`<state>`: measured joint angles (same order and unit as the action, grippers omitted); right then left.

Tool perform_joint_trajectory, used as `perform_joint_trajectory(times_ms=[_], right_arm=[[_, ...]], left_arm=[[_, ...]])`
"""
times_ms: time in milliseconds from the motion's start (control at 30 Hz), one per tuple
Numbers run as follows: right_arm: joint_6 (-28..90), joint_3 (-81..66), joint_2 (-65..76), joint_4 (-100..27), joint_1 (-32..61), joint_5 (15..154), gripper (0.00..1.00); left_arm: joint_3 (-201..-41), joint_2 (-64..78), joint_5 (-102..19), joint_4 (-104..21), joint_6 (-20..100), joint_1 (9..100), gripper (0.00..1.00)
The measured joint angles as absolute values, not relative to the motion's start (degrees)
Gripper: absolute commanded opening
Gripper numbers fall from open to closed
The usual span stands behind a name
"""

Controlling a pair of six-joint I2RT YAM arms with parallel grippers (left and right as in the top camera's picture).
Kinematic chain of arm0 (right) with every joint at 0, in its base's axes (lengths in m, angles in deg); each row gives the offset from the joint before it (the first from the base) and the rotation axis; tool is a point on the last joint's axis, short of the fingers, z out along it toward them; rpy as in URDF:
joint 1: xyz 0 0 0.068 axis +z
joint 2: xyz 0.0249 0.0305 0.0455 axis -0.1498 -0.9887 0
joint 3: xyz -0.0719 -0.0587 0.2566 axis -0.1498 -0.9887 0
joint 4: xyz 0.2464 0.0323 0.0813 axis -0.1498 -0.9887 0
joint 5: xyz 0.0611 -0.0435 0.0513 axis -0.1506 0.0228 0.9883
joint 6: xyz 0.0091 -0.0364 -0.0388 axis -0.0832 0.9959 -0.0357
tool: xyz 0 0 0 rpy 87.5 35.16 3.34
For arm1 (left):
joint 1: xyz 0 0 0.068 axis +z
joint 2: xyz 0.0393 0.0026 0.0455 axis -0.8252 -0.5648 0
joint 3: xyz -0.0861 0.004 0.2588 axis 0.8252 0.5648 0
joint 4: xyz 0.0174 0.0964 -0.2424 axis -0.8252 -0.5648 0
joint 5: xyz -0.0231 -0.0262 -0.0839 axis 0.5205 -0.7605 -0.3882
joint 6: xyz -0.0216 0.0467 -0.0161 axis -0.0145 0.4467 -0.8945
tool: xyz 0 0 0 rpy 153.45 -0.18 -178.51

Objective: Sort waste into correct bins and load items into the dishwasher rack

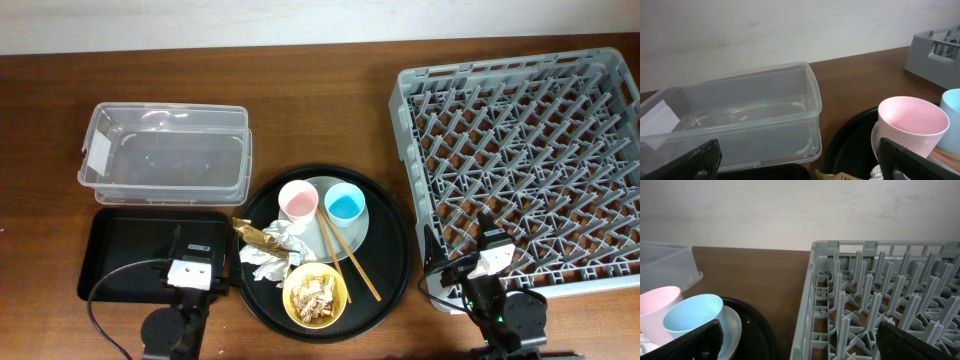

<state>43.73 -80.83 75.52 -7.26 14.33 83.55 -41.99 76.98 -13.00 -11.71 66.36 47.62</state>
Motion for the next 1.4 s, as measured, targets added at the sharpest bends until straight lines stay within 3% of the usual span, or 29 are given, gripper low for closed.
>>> perform_joint_trajectory(times_ms=[700, 833, 933, 1067, 1300, 1333, 1367, 1400], right_arm=[[43.7, -80.8, 75.5, -7.3, 14.3, 83.5, 0.99], [43.7, -80.8, 75.5, -7.3, 14.3, 83.5, 0.99], [43.7, -80.8, 75.5, -7.3, 14.3, 83.5, 0.99], [43.7, -80.8, 75.5, -7.3, 14.3, 83.5, 0.99], [43.7, -80.8, 75.5, -7.3, 14.3, 83.5, 0.98], [43.7, -80.8, 75.5, -7.3, 14.4, 83.5, 0.99], [43.7, -80.8, 75.5, -7.3, 14.3, 83.5, 0.99], [43.7, -80.8, 75.5, -7.3, 14.3, 83.5, 0.99]], left_arm=[[-42.0, 77.0, -13.0, -11.7, 66.3, 47.6, 0.99], [-42.3, 77.0, -13.0, -12.1, 56.3, 47.6, 0.99], [-49.9, 76.1, -13.7, -21.0, 49.1, 47.6, 0.99], [-71.6, 66.1, -14.3, -34.8, 46.6, 47.6, 0.99], [-119.7, 20.0, -21.8, -75.2, 47.0, 47.6, 0.99], [-121.7, 16.6, -22.2, -76.5, 47.0, 47.6, 0.79], [-123.2, 13.5, -22.7, -77.0, 47.0, 47.6, 0.37], [-123.6, 11.8, -23.0, -77.1, 46.9, 47.6, 0.08]])
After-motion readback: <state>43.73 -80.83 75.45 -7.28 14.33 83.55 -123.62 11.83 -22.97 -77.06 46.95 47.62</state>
